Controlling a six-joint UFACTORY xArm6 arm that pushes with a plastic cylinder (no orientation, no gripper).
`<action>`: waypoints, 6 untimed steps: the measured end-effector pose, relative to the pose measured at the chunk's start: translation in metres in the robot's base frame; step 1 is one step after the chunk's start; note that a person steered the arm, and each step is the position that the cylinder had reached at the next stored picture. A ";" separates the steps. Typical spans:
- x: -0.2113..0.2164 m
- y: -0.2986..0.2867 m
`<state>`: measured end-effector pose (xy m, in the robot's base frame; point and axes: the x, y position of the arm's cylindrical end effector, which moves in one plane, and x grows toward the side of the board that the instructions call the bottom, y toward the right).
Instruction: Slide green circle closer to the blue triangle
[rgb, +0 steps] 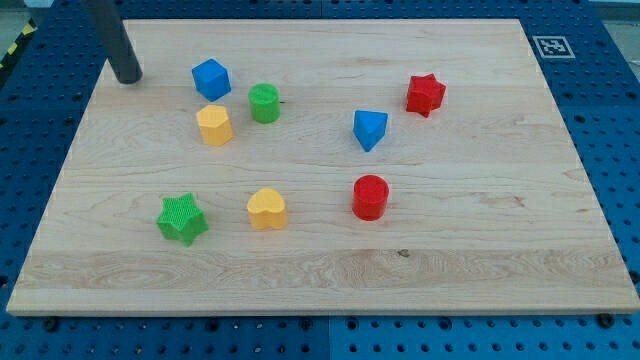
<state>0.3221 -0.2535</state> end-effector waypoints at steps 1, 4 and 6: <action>0.017 0.034; 0.029 0.113; 0.058 0.198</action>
